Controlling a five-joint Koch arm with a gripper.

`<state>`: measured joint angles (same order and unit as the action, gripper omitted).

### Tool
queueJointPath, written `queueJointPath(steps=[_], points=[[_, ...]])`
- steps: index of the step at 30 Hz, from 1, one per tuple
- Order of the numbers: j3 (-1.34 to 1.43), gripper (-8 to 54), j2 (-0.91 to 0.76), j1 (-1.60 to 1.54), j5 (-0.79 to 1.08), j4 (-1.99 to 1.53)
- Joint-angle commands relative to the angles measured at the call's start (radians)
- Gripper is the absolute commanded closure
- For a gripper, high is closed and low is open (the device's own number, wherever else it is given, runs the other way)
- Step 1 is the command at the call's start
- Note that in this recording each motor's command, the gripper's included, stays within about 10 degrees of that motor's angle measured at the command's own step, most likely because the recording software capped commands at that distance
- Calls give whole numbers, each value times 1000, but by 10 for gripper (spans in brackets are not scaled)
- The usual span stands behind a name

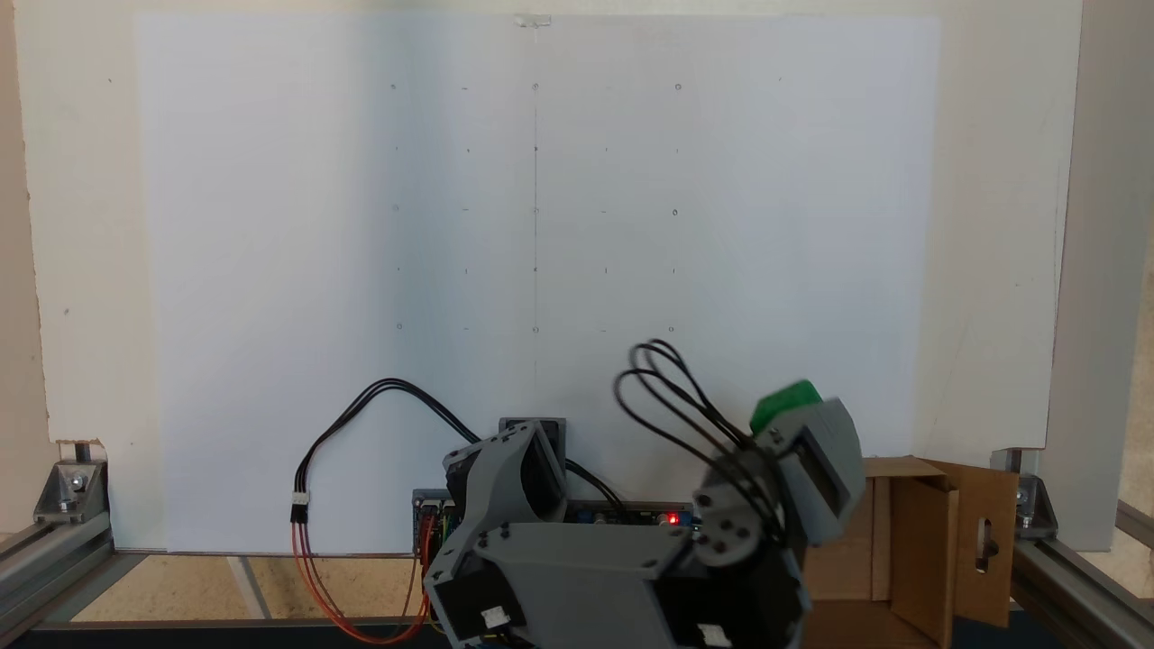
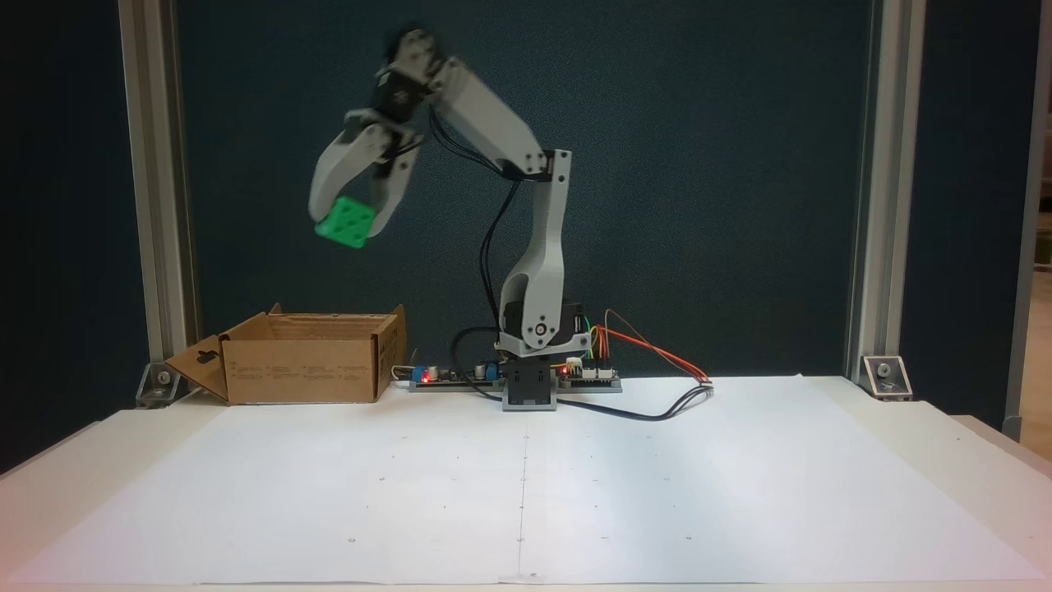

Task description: Grasp a green dice and put it in the bin.

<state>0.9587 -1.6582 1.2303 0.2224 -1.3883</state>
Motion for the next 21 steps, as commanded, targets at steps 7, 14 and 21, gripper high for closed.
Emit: queueJointPath(steps=[7, 14, 21], points=[[-66, 339, 181, 391, 38, 48], [-66, 339, 371, 557, 120, 229], [-64, 205, 506, 583, 256, 311]])
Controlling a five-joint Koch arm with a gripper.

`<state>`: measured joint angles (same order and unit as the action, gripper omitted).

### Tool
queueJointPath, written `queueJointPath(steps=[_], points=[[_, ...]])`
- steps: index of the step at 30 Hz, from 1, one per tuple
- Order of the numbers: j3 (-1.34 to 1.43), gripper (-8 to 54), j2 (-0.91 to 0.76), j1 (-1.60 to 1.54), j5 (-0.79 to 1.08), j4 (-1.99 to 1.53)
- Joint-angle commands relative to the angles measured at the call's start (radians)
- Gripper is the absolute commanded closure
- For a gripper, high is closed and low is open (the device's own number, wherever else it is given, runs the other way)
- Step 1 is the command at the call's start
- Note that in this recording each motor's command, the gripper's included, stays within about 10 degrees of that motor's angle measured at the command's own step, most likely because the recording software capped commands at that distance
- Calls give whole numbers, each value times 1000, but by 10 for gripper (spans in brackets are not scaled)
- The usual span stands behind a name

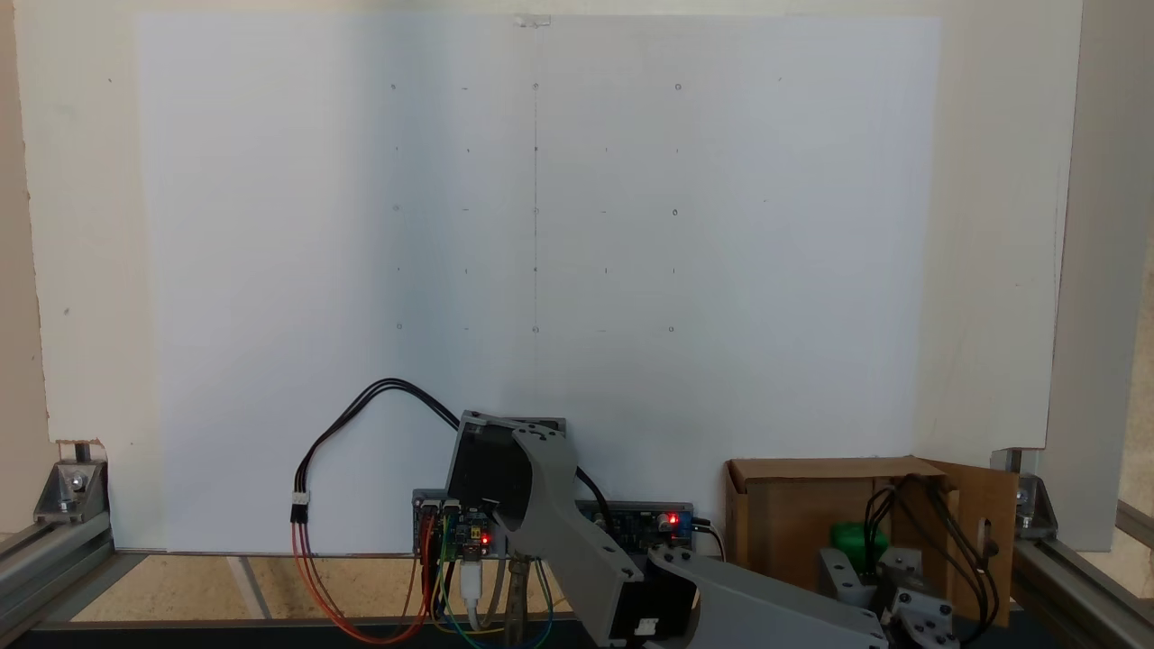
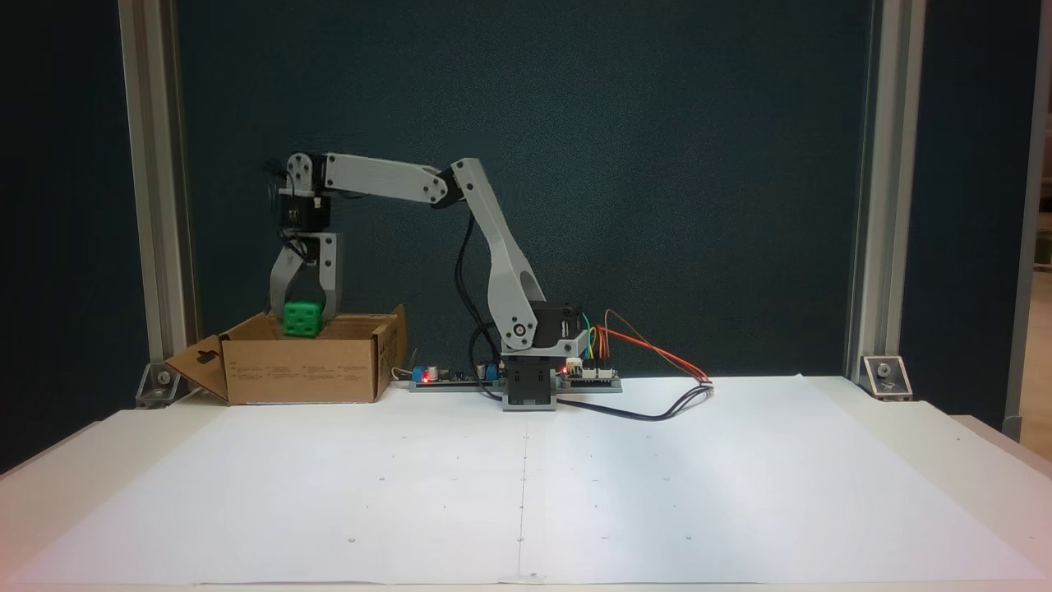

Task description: Grasp a green dice and put it in the bin.

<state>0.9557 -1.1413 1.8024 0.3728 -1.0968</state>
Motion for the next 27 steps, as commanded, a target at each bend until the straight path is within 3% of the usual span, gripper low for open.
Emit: queueJointPath(steps=[1, 5, 6, 9, 12, 21, 27], points=[[-61, 133, -11, 11, 106, 18], [-61, -11, -11, 8, 104, 37], [-61, -18, -11, 3, 103, 64], [-61, -4, -51, -43, 58, 110], [-61, 5, -207, -169, -103, 161], [72, 17, -551, -794, -478, 179], [256, 13, -634, -1230, -495, 207]])
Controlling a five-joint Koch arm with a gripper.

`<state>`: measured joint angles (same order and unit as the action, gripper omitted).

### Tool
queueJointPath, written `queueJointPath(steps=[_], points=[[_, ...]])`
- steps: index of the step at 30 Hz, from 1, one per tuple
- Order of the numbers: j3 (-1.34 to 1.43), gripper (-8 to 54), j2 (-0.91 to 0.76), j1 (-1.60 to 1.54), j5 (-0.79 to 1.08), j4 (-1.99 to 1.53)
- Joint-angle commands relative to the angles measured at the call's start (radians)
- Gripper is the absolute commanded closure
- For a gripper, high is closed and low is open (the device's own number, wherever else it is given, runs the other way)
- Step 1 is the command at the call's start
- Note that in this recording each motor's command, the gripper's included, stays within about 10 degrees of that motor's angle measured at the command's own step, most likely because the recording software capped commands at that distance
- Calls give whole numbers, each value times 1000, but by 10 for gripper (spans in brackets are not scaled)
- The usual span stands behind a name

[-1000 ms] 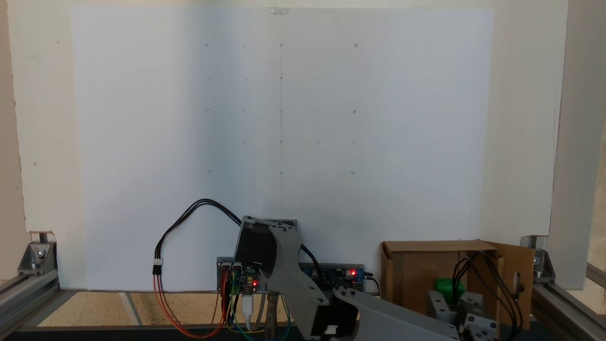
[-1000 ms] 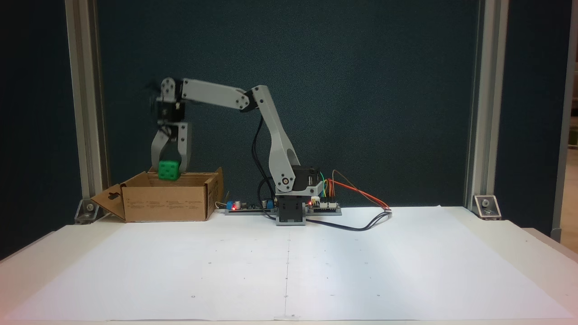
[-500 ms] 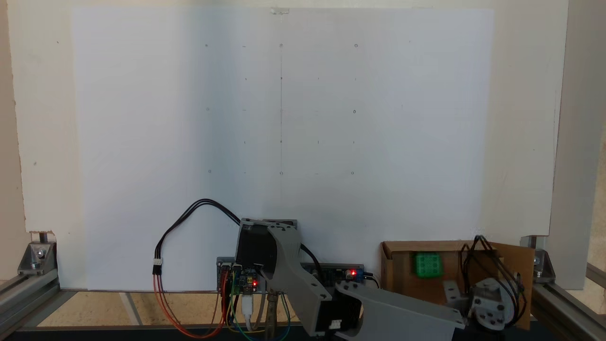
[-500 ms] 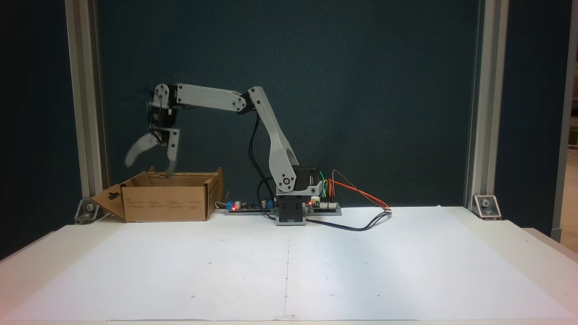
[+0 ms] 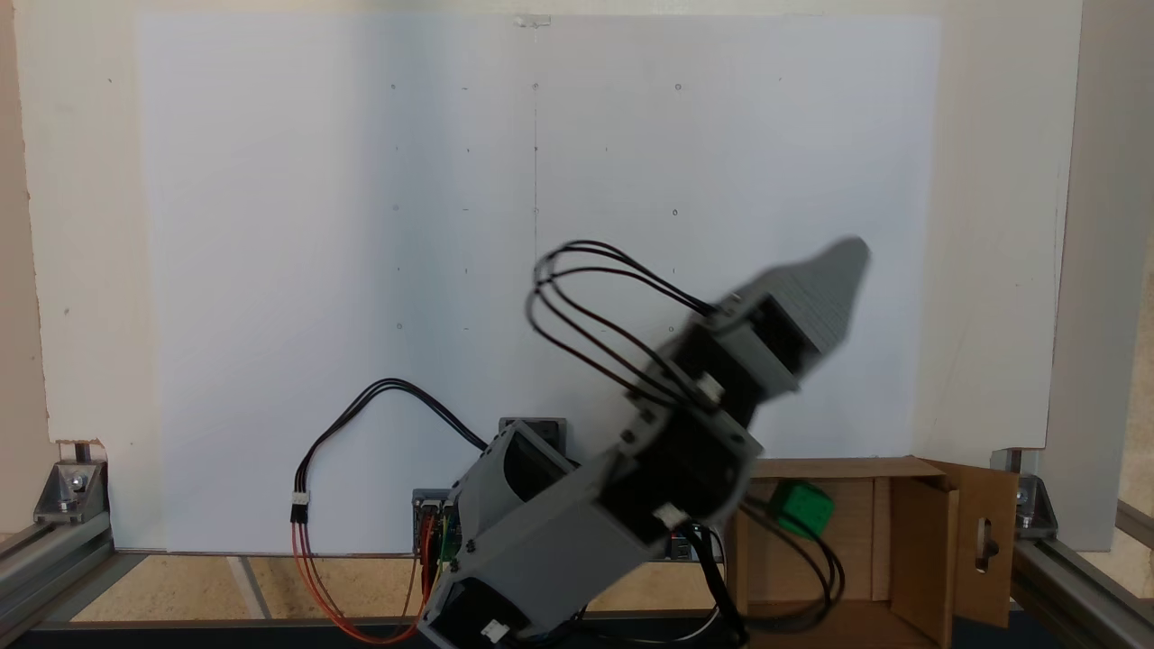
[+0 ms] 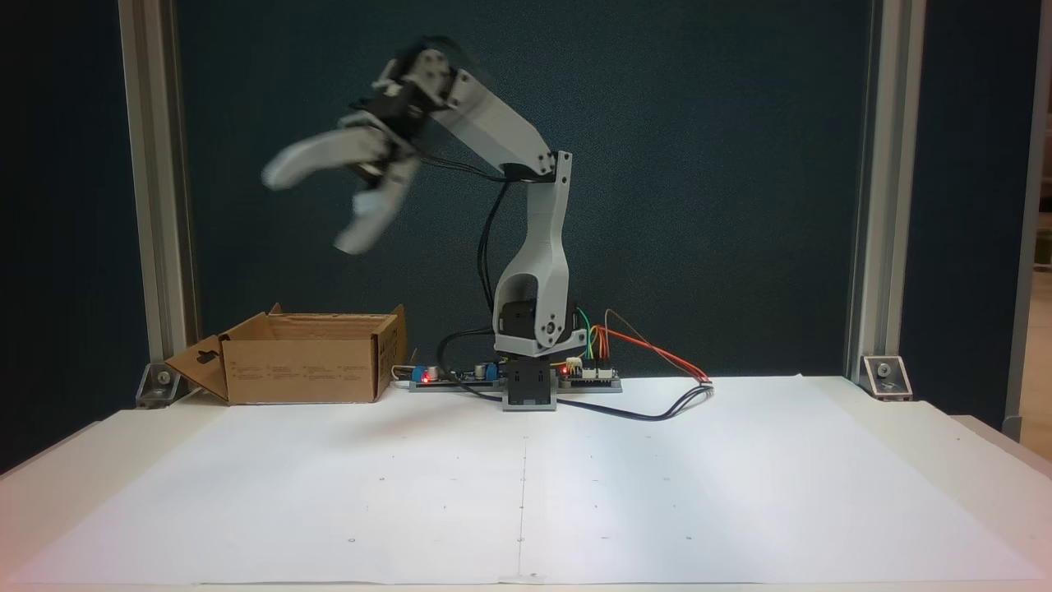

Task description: Grasp a green dice and put it in the bin.

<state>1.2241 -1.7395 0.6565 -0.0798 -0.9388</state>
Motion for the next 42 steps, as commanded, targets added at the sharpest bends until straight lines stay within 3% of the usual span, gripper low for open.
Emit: queueJointPath(steps=[1, 7, 14, 24, 42], points=[[58, 12, -55, -159, -46, 114], [566, 25, -184, -580, -46, 425], [986, 20, -316, -575, -44, 770], [1338, 11, -609, -561, -25, 1242], [1649, 15, -632, -629, -23, 1998]])
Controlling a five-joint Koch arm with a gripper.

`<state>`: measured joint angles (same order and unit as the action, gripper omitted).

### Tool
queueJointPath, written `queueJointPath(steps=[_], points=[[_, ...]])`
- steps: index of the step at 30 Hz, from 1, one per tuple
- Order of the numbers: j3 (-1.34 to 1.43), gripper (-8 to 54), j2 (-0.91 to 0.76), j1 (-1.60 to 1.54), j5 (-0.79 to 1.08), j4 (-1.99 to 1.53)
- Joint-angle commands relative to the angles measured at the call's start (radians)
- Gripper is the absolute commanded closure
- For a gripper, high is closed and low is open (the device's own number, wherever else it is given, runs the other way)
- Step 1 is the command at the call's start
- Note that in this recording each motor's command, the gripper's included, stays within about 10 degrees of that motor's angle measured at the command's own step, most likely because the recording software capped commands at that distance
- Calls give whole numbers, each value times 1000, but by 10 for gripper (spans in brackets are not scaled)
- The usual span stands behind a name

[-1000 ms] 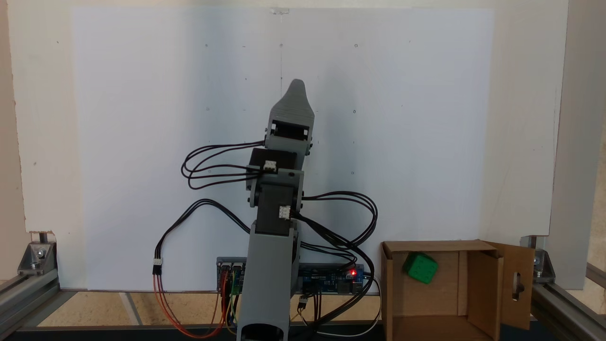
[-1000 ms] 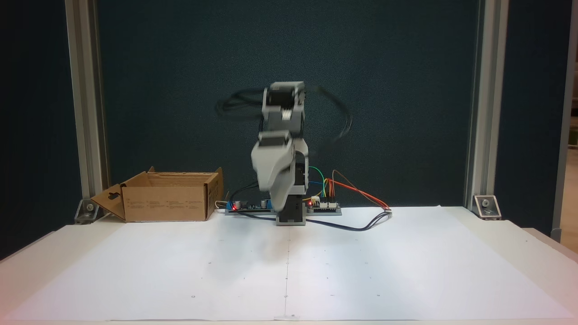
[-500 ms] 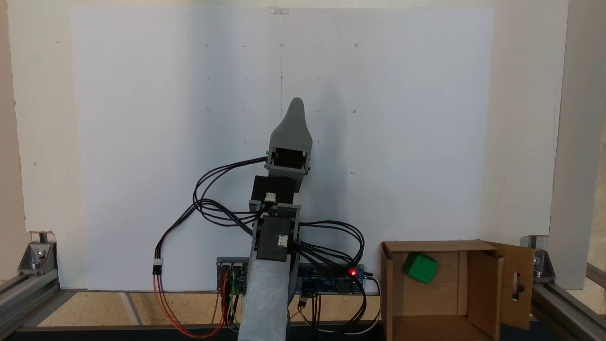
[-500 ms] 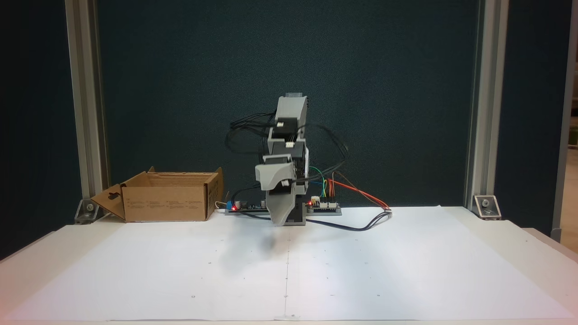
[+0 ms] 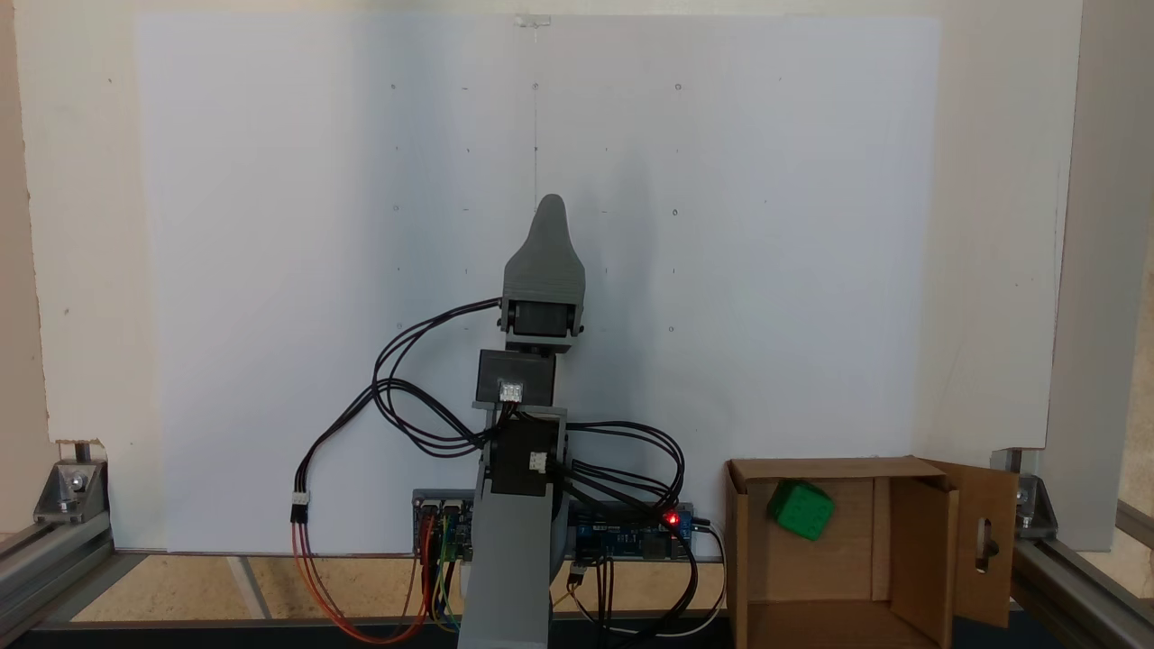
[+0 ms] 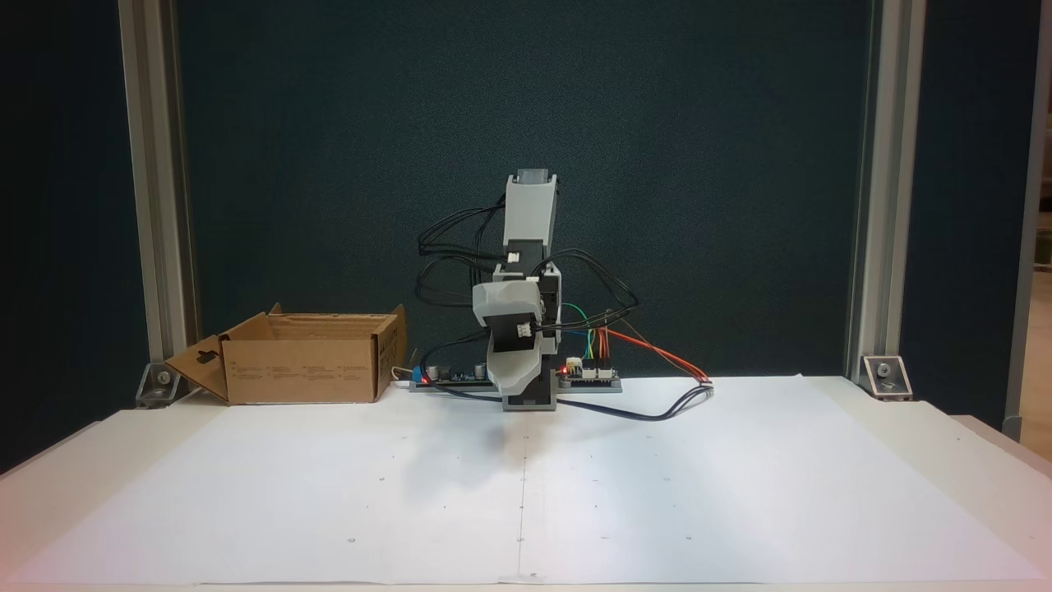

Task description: Grasp a green dice and put it in the bin.

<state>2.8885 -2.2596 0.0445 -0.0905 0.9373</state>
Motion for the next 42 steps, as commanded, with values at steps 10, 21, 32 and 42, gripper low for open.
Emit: queueJointPath(steps=[10, 21, 32, 42], points=[[156, 15, -114, -20, -11, 520], [239, 4, -114, -12, -8, 834], [238, 4, -107, -11, -8, 795], [238, 4, -106, -2, -8, 729]])
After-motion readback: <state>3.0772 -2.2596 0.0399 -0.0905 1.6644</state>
